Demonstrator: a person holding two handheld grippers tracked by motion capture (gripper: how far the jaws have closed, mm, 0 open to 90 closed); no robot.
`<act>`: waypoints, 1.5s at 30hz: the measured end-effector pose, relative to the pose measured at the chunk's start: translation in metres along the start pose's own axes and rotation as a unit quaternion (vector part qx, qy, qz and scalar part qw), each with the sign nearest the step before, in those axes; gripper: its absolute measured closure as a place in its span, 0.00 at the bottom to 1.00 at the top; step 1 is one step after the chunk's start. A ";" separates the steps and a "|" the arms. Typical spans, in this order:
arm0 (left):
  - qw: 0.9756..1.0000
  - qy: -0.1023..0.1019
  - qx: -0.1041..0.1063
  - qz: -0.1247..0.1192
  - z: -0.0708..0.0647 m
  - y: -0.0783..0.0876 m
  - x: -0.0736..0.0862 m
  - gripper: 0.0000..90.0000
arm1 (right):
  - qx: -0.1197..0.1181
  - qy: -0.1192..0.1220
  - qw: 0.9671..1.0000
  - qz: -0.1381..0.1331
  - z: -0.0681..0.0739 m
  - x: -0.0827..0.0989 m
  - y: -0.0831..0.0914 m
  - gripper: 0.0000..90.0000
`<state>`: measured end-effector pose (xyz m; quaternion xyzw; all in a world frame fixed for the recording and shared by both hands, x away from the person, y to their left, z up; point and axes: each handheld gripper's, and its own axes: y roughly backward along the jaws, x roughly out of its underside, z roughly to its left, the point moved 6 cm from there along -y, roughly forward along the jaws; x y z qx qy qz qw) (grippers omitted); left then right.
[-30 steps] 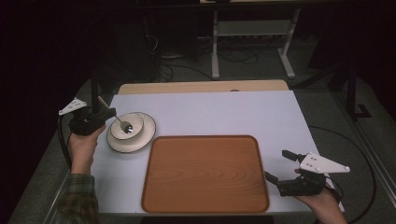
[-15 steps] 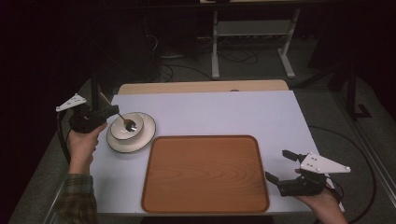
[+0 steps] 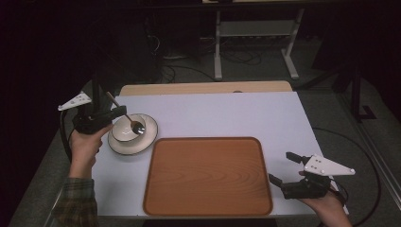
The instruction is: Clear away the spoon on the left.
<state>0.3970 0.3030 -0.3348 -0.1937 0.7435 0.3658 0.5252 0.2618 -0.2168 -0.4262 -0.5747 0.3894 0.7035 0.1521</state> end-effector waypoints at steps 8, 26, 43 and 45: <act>0.999 -0.022 0.029 0.020 -0.025 -0.002 0.002 0.99 | 0.001 0.000 1.000 -0.001 -0.001 0.000 0.000 0.04; 0.995 -0.052 0.069 0.057 -0.068 -0.010 0.023 0.99 | 0.003 -0.001 1.000 -0.003 -0.001 -0.001 0.001 0.04; 0.986 -0.067 0.090 0.127 -0.094 -0.013 0.073 0.99 | 0.002 0.000 1.000 -0.001 -0.001 0.000 0.000 0.04; 0.985 -0.067 0.092 0.132 -0.094 -0.014 0.076 0.99 | 0.002 0.000 1.000 -0.001 -0.001 0.000 0.000 0.04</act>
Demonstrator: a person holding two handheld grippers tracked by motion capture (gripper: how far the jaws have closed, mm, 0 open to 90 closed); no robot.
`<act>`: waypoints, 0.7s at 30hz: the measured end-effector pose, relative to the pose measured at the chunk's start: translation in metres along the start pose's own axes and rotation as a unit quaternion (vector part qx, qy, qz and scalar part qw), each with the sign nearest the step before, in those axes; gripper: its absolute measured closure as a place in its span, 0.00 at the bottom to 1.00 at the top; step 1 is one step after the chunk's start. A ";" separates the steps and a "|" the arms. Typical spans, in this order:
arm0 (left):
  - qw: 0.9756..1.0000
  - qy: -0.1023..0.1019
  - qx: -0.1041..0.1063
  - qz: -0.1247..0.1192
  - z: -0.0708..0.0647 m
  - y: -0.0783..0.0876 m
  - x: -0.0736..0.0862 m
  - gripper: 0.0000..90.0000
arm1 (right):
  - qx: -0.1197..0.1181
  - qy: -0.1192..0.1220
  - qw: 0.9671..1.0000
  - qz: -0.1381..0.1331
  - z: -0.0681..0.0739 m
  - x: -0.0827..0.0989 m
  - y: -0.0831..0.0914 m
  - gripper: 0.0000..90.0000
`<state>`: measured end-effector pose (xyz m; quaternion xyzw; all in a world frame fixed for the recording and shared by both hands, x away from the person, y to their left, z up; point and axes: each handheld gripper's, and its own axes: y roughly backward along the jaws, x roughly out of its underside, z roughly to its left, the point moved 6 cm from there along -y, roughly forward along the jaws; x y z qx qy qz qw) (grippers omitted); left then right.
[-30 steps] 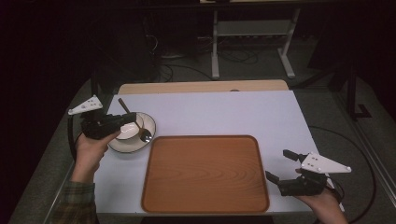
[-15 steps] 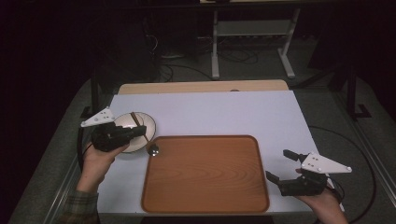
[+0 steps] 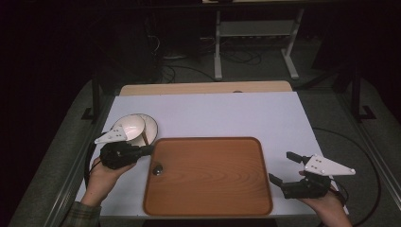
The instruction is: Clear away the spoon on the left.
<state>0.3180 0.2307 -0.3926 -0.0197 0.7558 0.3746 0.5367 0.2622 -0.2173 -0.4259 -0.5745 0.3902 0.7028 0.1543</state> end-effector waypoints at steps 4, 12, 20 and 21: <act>1.000 -0.002 0.002 0.015 -0.002 -0.007 0.004 0.99 | 0.000 0.001 1.000 0.001 0.000 0.000 0.000 0.04; 0.999 -0.014 0.009 0.030 -0.010 -0.020 0.006 0.99 | 0.000 0.002 1.000 -0.001 0.000 0.000 0.000 0.04; 0.999 -0.024 0.008 0.031 -0.015 -0.028 0.003 0.99 | 0.000 0.002 1.000 0.000 0.000 0.000 0.000 0.04; 0.999 -0.024 0.009 0.031 -0.015 -0.029 0.003 0.99 | 0.000 0.003 1.000 0.000 0.001 -0.001 0.000 0.04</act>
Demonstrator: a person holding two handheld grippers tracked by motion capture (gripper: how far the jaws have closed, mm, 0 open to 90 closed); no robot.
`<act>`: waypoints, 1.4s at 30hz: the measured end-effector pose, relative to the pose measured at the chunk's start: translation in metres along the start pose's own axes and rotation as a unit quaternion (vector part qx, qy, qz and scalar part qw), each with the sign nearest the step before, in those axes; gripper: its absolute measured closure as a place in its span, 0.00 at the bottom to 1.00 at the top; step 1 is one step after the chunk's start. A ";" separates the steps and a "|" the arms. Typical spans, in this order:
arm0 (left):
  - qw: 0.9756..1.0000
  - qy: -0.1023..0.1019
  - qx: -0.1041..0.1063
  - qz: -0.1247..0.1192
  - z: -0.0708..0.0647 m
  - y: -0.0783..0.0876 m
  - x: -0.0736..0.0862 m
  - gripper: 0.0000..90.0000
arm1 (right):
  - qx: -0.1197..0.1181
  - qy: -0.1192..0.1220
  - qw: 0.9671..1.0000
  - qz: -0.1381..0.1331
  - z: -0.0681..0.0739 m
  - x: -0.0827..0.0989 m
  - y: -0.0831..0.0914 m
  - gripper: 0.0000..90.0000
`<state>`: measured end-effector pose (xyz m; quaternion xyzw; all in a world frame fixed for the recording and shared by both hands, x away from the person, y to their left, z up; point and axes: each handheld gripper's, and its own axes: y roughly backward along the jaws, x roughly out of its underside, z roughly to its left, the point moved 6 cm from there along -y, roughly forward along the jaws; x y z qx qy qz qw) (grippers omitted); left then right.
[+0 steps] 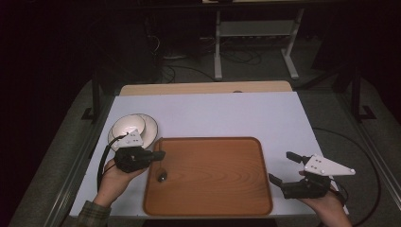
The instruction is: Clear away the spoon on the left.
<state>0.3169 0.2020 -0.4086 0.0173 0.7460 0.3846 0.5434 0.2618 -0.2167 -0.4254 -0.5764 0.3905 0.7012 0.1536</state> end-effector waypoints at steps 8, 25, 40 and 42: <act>1.000 -0.010 0.001 0.005 -0.004 -0.011 -0.004 0.99 | 0.000 0.000 1.000 0.001 0.000 0.000 0.000 0.04; 0.999 -0.026 0.016 0.023 -0.009 -0.043 -0.009 0.99 | -0.001 0.000 1.000 0.001 0.000 0.000 -0.001 0.04; 0.997 -0.035 0.035 0.055 -0.010 -0.078 -0.012 0.99 | -0.002 0.000 1.000 0.003 0.001 0.000 -0.001 0.04; 0.997 -0.037 0.037 0.058 -0.011 -0.083 -0.013 0.99 | -0.002 -0.001 1.000 0.002 0.001 0.000 -0.001 0.04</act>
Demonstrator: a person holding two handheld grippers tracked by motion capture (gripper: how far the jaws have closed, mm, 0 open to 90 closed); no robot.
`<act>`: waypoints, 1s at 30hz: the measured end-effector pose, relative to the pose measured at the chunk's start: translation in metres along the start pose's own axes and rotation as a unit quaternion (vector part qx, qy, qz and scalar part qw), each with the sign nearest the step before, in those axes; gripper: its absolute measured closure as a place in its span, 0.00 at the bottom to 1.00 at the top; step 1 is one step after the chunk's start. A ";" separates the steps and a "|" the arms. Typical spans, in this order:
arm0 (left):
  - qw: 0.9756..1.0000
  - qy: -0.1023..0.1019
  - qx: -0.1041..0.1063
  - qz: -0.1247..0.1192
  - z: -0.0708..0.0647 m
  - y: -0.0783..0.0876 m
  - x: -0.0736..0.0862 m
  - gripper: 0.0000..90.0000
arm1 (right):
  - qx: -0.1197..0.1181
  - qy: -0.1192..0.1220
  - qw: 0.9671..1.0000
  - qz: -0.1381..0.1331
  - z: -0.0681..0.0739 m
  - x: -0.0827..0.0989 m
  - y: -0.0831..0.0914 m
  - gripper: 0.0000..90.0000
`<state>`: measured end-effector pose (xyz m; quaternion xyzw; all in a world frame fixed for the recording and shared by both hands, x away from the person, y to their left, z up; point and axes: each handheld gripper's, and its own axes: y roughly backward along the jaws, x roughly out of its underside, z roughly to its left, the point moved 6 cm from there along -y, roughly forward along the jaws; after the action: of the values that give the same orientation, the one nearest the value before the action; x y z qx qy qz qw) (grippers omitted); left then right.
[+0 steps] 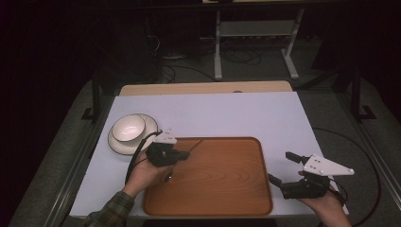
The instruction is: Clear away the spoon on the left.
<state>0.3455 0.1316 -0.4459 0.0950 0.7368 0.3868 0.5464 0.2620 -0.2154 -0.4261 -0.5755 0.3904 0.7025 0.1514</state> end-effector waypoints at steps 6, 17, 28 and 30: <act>1.000 -0.008 0.008 0.010 -0.002 -0.014 -0.005 0.99 | 0.000 0.000 1.000 0.000 0.000 0.000 0.000 0.04; 0.999 -0.018 0.015 0.039 -0.006 -0.035 -0.003 0.99 | -0.001 -0.001 1.000 0.001 0.000 0.001 0.000 0.04; 0.998 -0.023 0.020 0.061 -0.007 -0.045 0.001 0.98 | -0.003 -0.001 1.000 0.001 0.000 0.001 -0.001 0.04; 0.997 -0.025 0.019 0.067 -0.007 -0.047 0.003 0.98 | -0.002 -0.001 1.000 0.002 0.000 0.001 -0.001 0.04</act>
<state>0.3511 0.0977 -0.4788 0.1640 0.7218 0.4060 0.5359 0.2622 -0.2151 -0.4274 -0.5745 0.3894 0.7043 0.1493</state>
